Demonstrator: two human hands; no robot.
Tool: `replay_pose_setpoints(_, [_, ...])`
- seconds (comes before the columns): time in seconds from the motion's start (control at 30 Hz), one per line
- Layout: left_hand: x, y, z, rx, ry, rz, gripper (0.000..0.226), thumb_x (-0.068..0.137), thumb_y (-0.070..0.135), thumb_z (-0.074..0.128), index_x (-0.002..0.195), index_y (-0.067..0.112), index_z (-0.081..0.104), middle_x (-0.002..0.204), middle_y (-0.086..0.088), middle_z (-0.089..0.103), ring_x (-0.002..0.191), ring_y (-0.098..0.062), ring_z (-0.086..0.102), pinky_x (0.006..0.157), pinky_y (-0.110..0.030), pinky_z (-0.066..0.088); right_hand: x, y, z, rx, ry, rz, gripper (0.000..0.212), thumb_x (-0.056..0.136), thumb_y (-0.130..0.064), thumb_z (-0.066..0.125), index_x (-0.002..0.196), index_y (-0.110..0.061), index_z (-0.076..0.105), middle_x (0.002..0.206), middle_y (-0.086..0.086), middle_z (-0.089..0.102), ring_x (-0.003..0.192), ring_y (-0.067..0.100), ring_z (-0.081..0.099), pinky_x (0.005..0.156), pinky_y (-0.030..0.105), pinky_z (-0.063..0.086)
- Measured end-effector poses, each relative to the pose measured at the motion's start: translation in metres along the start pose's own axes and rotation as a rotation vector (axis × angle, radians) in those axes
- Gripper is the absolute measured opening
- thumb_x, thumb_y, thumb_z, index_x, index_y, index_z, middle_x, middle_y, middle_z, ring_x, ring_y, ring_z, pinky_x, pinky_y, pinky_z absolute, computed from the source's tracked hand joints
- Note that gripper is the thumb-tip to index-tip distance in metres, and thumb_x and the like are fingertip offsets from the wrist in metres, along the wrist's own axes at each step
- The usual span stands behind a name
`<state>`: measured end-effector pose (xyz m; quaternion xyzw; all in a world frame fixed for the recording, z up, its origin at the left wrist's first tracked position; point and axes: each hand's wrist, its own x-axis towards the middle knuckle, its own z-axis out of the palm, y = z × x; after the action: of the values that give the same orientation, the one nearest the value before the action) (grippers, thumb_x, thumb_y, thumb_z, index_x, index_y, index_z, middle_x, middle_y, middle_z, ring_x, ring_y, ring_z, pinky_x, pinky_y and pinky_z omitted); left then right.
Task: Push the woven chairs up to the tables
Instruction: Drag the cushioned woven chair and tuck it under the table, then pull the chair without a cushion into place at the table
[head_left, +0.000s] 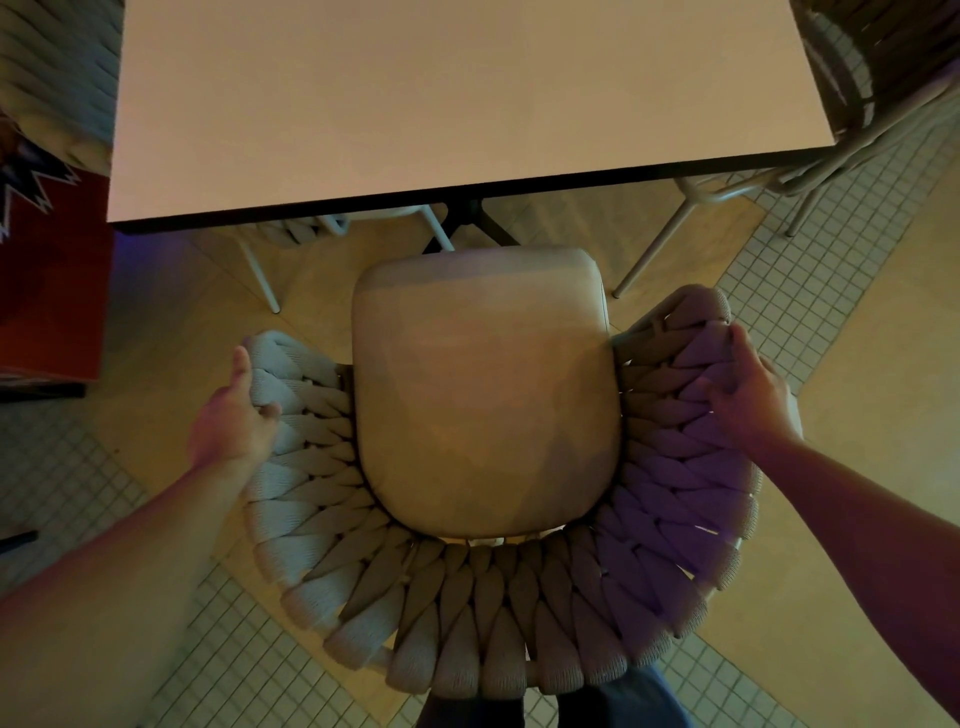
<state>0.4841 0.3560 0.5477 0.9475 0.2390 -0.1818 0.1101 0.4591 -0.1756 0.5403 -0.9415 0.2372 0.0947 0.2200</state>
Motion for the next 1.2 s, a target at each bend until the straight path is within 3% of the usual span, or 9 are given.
replay_pose_setpoints(0.13, [-0.017,0.013,-0.008,-0.023,-0.053,-0.018,0.085,0.090,0.041,0.060,0.155,0.026,0.008,0.141,-0.024,0.040,0.121,-0.045,0.048,0.090,-0.051,0.046,-0.011,-0.002,-0.005,-0.016,-0.043,0.045,0.075,0.085,-0.032,0.059,0.149,-0.033,0.019,0.134,0.012,0.053,0.109,0.039,0.057,0.077,0.043,0.048])
replay_pose_setpoints(0.3, [-0.067,0.049,-0.009,0.014,-0.050,0.048,0.072,0.091,0.046,0.054,0.152,0.019,0.027,0.151,-0.018,0.034,0.137,-0.038,0.033,0.104,-0.050,0.038,-0.050,0.003,-0.018,0.044,-0.060,0.077,0.052,0.086,-0.037,0.056,0.134,-0.036,0.037,0.122,0.008,0.058,0.098,0.036,0.060,0.074,0.043,0.051])
replay_pose_setpoints(0.5, [-0.130,0.130,0.015,-0.140,-0.150,0.141,0.065,0.091,0.049,0.053,0.148,0.024,0.036,0.150,-0.010,0.042,0.133,-0.032,0.044,0.103,-0.047,0.043,-0.082,0.037,-0.029,0.150,-0.077,0.123,0.056,0.088,-0.049,0.049,0.138,-0.025,0.042,0.130,0.008,0.060,0.110,0.031,0.060,0.082,0.040,0.048])
replay_pose_setpoints(0.73, [-0.227,0.267,0.059,-0.229,-0.235,0.335,0.056,0.091,0.045,0.055,0.141,0.021,0.049,0.140,-0.005,0.054,0.129,-0.023,0.050,0.103,-0.035,0.040,-0.093,0.123,-0.057,0.333,-0.228,0.223,0.060,0.089,-0.058,0.045,0.140,-0.025,0.045,0.131,0.008,0.061,0.118,0.025,0.058,0.092,0.035,0.046])
replay_pose_setpoints(0.87, [-0.287,0.359,0.080,-0.250,-0.225,0.432,0.052,0.089,0.044,0.057,0.136,0.020,0.054,0.135,-0.005,0.058,0.126,-0.023,0.052,0.101,-0.031,0.039,-0.081,0.186,-0.102,0.440,-0.284,0.248,0.058,0.091,-0.056,0.044,0.139,-0.025,0.046,0.132,0.006,0.061,0.117,0.023,0.059,0.085,0.029,0.044])
replay_pose_setpoints(0.93, [-0.314,0.404,0.090,-0.266,-0.247,0.504,0.051,0.090,0.042,0.056,0.135,0.018,0.055,0.134,-0.005,0.058,0.124,-0.022,0.053,0.098,-0.030,0.040,-0.072,0.218,-0.131,0.498,-0.244,0.266,0.056,0.091,-0.056,0.044,0.138,-0.026,0.048,0.130,0.005,0.062,0.116,0.022,0.059,0.082,0.028,0.043])
replay_pose_setpoints(1.03, [-0.347,0.475,0.105,-0.252,-0.254,0.582,0.050,0.091,0.038,0.058,0.135,0.016,0.055,0.137,-0.007,0.057,0.127,-0.022,0.051,0.108,-0.035,0.036,-0.051,0.268,-0.174,0.575,-0.149,0.301,0.055,0.090,-0.057,0.044,0.135,-0.026,0.050,0.125,0.004,0.064,0.105,0.018,0.060,0.080,0.029,0.044])
replay_pose_setpoints(1.2, [-0.365,0.576,0.125,-0.210,-0.290,0.714,0.053,0.091,0.045,0.054,0.138,0.022,0.051,0.139,-0.001,0.054,0.128,-0.017,0.049,0.099,-0.028,0.036,0.000,0.323,-0.210,0.628,-0.087,0.365,0.053,0.092,-0.054,0.045,0.135,-0.023,0.051,0.121,0.005,0.065,0.091,0.010,0.051,0.072,0.026,0.039])
